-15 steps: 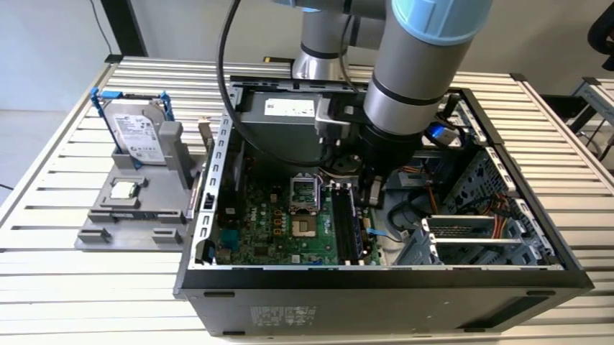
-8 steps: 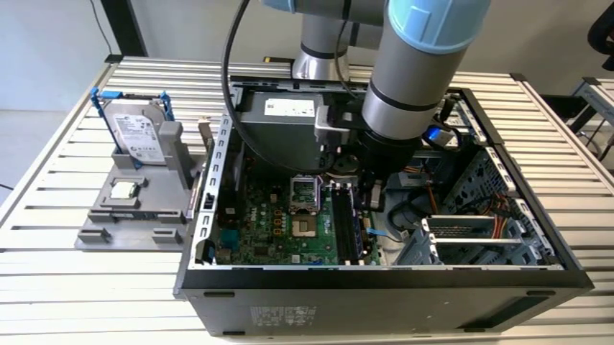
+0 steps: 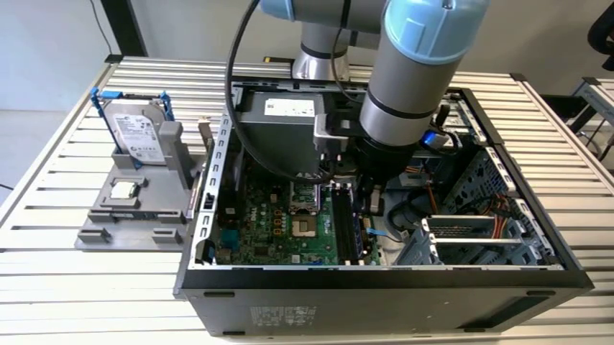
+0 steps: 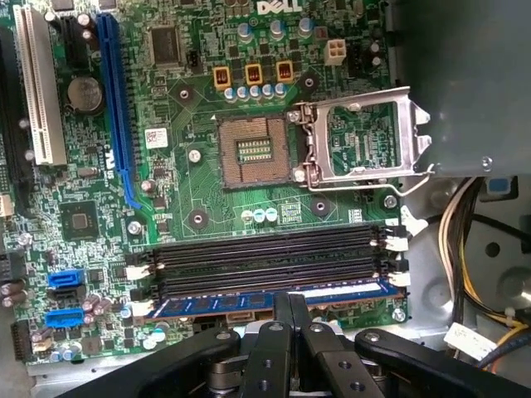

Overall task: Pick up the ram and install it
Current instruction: 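Press down the ram until it locks into place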

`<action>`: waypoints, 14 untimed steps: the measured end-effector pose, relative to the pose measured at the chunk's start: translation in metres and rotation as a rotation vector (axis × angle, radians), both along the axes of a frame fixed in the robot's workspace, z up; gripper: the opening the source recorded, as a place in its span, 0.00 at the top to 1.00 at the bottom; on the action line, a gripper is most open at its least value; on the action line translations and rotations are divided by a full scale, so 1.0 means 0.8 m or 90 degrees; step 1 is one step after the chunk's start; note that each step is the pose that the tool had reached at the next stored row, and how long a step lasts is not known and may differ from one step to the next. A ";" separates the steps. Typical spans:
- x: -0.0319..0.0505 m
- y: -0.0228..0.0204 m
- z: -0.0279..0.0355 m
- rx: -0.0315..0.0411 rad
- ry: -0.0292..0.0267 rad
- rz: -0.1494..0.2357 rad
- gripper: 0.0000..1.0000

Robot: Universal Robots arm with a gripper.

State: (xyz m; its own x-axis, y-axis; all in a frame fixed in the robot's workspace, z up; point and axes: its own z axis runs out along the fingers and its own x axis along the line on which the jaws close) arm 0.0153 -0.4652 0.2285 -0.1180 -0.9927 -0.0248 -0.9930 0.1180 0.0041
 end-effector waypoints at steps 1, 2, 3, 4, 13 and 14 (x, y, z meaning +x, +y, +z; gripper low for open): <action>0.000 0.0000 -0.0023 0.0000 0.0000 0.004 1.00; 0.000 0.0000 -0.0044 -0.0001 0.0001 0.007 1.00; 0.000 -0.0002 -0.0062 -0.0007 0.0003 0.010 1.00; 0.000 -0.0003 -0.0082 -0.0011 0.0004 0.014 1.00; 0.000 0.0000 0.0145 0.0002 -0.0007 0.024 1.00; 0.000 0.0000 0.0202 0.0002 -0.0007 0.024 1.00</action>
